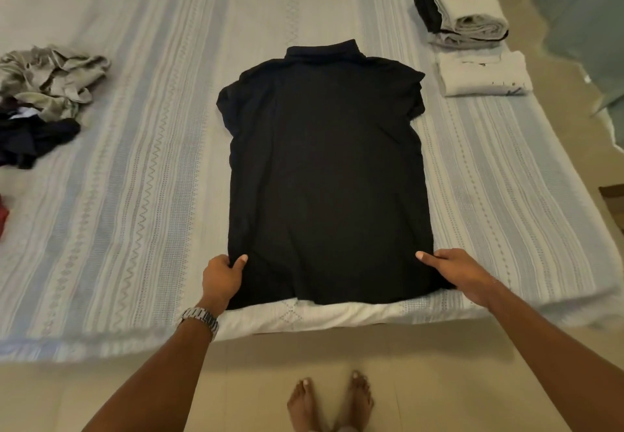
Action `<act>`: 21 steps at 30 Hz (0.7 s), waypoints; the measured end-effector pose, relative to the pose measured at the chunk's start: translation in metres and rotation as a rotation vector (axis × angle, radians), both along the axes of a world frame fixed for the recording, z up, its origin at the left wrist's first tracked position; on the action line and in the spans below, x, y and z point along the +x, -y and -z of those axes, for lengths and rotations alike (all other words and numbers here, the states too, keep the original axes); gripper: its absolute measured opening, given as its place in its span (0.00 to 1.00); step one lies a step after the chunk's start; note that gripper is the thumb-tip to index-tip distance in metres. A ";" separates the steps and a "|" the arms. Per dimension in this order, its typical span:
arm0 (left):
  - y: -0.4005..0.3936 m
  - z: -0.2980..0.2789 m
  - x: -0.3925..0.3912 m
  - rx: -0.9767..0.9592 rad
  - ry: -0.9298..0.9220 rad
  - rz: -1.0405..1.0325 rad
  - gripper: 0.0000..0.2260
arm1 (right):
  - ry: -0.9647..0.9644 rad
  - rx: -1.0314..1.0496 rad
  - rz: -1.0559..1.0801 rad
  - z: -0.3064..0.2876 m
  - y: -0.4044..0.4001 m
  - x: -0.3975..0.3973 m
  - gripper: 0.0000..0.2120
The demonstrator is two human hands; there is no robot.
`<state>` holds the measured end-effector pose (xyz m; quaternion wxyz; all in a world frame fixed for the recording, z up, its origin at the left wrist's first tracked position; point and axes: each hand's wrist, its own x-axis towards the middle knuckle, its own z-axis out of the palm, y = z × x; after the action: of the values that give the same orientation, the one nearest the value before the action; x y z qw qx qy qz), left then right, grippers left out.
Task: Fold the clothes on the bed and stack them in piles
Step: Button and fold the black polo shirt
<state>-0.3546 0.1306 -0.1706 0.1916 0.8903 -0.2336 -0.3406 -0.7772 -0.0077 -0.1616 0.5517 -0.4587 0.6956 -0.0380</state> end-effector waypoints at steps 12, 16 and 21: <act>-0.030 -0.005 0.031 -0.113 -0.036 -0.135 0.18 | -0.318 -0.334 0.073 -0.007 -0.017 -0.035 0.24; -0.038 0.001 0.034 -0.041 0.110 -0.036 0.18 | -0.587 -0.334 -0.102 0.008 -0.026 -0.030 0.19; -0.049 0.005 0.034 0.002 0.117 -0.017 0.18 | -0.781 -0.368 -0.120 0.023 -0.042 -0.014 0.17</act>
<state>-0.3209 0.1800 -0.1755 0.1797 0.9109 -0.2363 -0.2867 -0.7913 0.0343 -0.1846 0.1577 -0.5690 0.8057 0.0473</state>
